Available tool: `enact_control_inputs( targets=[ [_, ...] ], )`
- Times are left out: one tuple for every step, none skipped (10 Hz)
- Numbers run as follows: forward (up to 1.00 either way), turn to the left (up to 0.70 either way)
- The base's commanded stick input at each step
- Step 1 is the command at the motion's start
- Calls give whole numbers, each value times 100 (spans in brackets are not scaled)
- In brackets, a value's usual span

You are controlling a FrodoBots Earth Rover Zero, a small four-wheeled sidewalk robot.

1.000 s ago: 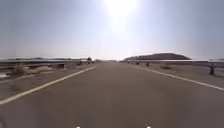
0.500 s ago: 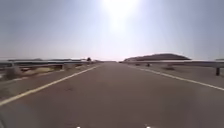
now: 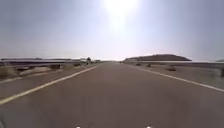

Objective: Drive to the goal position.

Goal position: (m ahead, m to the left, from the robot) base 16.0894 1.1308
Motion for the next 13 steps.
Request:
enact_control_inputs(
  targets=[
    [70, 0],
    [70, 0],
    [70, 0],
    [70, 0],
    [70, 0],
    [70, 0],
    [70, 0],
    [70, 0],
    [70, 0],
    [70, 0],
    [70, 0],
    [70, 0],
    [70, 0]
  ],
)
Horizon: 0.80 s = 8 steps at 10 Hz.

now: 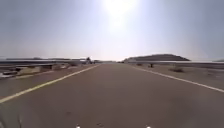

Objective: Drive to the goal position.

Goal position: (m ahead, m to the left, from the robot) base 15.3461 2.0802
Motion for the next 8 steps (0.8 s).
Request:
enact_control_inputs(
  targets=[
    [70, 0],
    [70, 0],
    [70, 0],
    [70, 0],
    [70, 0],
    [70, 0],
    [70, 0],
    [70, 0]
  ],
)
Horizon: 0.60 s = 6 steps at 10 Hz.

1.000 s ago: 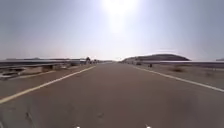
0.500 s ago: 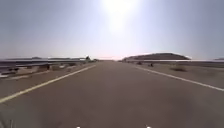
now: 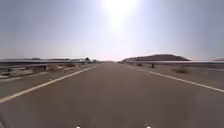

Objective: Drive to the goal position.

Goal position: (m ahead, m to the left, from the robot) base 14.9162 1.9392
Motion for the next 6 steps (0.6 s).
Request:
enact_control_inputs(
  targets=[
    [70, 0],
    [70, 0],
    [70, 0],
    [70, 0],
    [70, 0],
    [70, 0]
  ],
)
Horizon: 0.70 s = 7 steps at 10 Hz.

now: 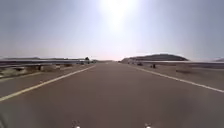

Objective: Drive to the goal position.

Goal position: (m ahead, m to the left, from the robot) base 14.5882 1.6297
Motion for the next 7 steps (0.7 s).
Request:
enact_control_inputs(
  targets=[
    [70, 0],
    [70, 0],
    [70, 0],
    [70, 0],
    [70, 0],
    [70, 0],
    [70, 0]
  ],
)
